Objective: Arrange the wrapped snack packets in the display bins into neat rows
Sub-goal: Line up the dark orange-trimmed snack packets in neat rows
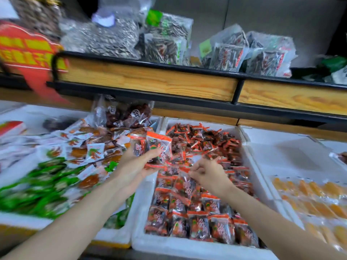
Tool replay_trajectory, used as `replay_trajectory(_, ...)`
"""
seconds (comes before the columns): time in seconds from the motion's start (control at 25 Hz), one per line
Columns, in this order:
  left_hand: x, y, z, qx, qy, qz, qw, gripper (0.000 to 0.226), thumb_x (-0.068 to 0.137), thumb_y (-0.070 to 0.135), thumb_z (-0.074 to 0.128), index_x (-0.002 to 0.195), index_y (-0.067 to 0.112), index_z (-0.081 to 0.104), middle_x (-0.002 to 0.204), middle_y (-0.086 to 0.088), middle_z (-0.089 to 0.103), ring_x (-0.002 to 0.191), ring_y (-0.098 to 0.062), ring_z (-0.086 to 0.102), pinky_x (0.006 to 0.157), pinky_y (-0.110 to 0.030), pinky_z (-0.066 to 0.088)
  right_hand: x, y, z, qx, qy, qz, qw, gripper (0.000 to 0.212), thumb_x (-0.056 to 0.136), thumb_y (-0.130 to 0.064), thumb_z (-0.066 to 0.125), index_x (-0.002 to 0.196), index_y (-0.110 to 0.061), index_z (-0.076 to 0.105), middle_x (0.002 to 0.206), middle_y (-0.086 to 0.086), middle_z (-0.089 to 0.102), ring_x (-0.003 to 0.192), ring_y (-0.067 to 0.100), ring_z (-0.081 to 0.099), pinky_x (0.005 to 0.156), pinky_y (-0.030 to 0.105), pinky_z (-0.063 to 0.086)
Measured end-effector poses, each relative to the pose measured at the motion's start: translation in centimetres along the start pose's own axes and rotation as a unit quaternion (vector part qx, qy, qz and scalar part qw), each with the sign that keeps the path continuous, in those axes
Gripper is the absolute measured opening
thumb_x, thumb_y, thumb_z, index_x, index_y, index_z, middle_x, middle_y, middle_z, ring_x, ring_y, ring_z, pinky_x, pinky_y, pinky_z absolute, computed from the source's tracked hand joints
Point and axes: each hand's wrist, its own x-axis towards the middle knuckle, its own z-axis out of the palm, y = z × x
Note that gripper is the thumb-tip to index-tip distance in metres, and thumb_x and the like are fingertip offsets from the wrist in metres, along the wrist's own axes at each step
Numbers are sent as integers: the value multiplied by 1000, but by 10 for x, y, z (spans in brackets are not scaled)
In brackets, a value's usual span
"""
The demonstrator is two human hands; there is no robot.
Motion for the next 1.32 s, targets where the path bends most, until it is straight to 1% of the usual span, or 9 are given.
replay_trajectory(0.12,-29,14,-13,20,6,2,1000,48,81,9,75,124,10,54,117,-16,66,98,-29,69,84,-52,55,-16,-9,41,-21,-49,-6,999,7,88,-16,63,83,-13,60,81,4,65,71,12,56,57,14,41)
replay_trajectory(0.28,-63,29,-36,-20,0,-6,1000,80,64,8,81,136,14,46,120,-11,66,104,-26,66,86,-51,54,-22,-11,82,-39,-97,12,994,7,91,-13,57,84,-13,57,83,2,61,72,11,53,61,19,41)
replay_trajectory(0.4,-78,32,-48,-22,7,-2,1000,38,78,-2,70,108,19,62,95,-4,75,88,-21,70,67,-39,56,-25,-6,106,-73,-130,27,988,23,95,-9,47,76,-21,50,80,-2,56,70,10,50,60,19,39)
replay_trajectory(0.48,-82,31,-52,-26,15,-10,999,34,80,-3,69,102,22,62,92,-3,75,86,-20,71,67,-40,55,-25,-4,116,-81,-141,23,986,29,98,-11,40,73,-26,42,73,-6,48,61,4,42,58,19,35)
replay_trajectory(0.76,-79,9,-56,-44,26,-54,997,57,76,2,74,127,17,54,109,-7,71,103,-27,66,94,-54,50,-17,1,117,-127,-170,-17,977,14,98,-5,35,95,-10,47,88,3,54,70,14,44,60,24,36)
replay_trajectory(0.92,-80,0,-56,-63,19,-58,996,69,75,3,75,136,17,46,115,-8,68,105,-26,66,91,-51,52,-24,7,116,-108,-152,-41,982,13,99,-9,37,91,-14,46,92,8,57,73,16,46,66,32,41)
replay_trajectory(1.08,-86,-10,-56,-60,23,-71,995,55,77,2,73,127,17,55,108,-7,72,100,-24,68,85,-47,55,-27,6,113,-61,-119,-45,990,23,97,-13,48,79,-27,44,78,-4,59,68,19,57,61,26,46)
replay_trajectory(1.2,-96,-15,-50,-58,29,-78,995,32,81,-2,68,98,25,62,92,-2,75,93,-23,69,71,-38,55,-28,3,112,-88,-112,-62,988,31,96,-15,52,75,-33,39,71,-14,52,62,-2,48,53,11,39)
replay_trajectory(1.32,-103,-21,-50,-58,16,-78,995,34,82,-1,67,107,22,62,100,-4,74,97,-23,69,73,-38,57,-34,1,112,-80,-121,-68,987,25,96,-6,45,101,-29,54,94,-8,61,75,0,54,64,9,45)
